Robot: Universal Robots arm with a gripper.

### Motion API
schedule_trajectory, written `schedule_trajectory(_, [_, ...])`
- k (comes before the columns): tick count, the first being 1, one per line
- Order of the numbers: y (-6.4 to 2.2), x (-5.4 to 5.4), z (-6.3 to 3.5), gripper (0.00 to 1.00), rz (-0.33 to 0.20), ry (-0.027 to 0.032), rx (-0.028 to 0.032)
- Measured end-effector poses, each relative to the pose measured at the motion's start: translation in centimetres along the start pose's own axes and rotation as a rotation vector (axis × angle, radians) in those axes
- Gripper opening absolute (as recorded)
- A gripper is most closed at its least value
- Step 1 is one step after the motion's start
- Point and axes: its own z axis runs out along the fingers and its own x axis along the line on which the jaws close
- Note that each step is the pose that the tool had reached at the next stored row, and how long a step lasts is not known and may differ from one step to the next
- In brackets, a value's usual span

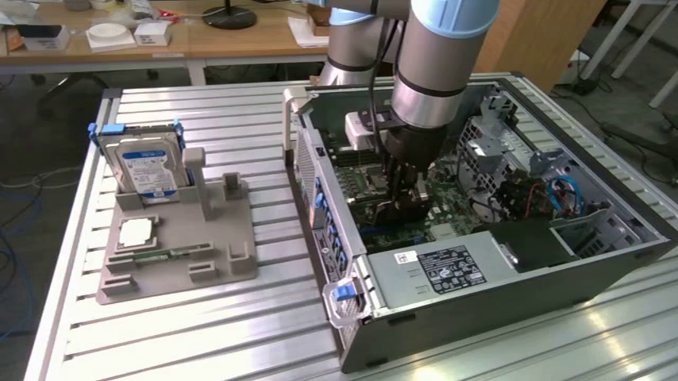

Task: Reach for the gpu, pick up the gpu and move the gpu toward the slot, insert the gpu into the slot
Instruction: 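Insert the gpu into the slot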

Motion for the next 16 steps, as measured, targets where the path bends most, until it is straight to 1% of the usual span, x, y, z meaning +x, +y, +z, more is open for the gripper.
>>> schedule_trajectory(4, [0.02, 0.01, 0.19, 0.25, 0.0, 0.0007, -0.0006])
schedule_trajectory(7, [0.02, 0.01, 0.28, 0.25, 0.0, 0.0, -0.0002])
schedule_trajectory(16, [0.01, -0.06, 0.29, 0.25, 0.0, -0.0007, -0.0001])
